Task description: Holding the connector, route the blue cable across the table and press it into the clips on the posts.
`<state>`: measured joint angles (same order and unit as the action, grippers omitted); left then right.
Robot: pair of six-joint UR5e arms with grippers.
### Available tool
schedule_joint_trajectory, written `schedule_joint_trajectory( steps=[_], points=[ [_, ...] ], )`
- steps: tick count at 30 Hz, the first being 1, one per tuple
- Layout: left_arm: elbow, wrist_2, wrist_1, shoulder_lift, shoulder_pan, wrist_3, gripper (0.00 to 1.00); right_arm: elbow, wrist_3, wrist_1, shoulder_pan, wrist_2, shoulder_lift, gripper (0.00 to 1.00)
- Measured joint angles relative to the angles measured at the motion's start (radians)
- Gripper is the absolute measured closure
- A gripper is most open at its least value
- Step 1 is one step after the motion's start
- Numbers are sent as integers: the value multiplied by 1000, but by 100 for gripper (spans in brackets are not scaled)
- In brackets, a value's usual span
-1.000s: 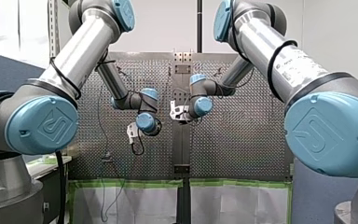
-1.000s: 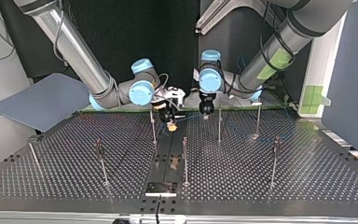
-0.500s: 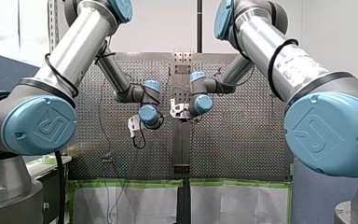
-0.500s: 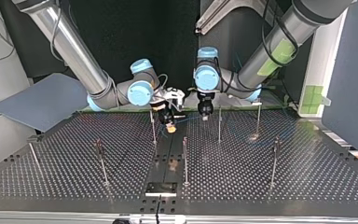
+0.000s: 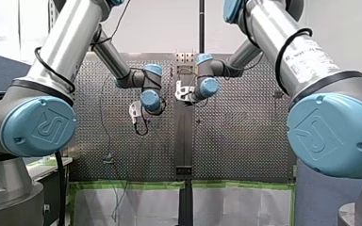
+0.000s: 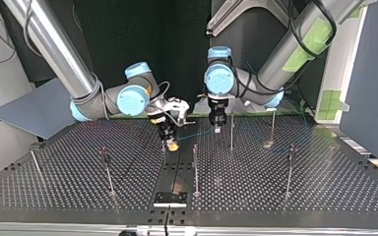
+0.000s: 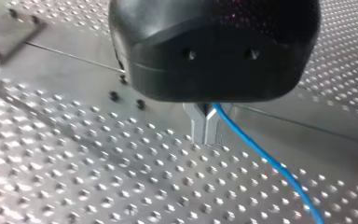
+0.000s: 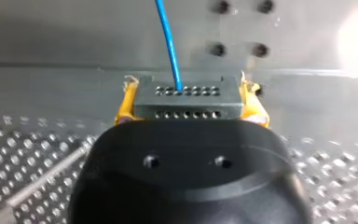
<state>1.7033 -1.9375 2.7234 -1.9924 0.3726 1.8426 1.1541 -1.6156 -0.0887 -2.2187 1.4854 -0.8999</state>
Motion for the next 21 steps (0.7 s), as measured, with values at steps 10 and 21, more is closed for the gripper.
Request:
schedule_joint_trajectory(
  steps=[10,21],
  points=[
    [1,-2,46,91,14,-14,100,31,-6,78,7,0,-82,100],
    [1,-1,106,186,20,-25,100,66,-36,111,20,-4,-170,100]
  ],
)
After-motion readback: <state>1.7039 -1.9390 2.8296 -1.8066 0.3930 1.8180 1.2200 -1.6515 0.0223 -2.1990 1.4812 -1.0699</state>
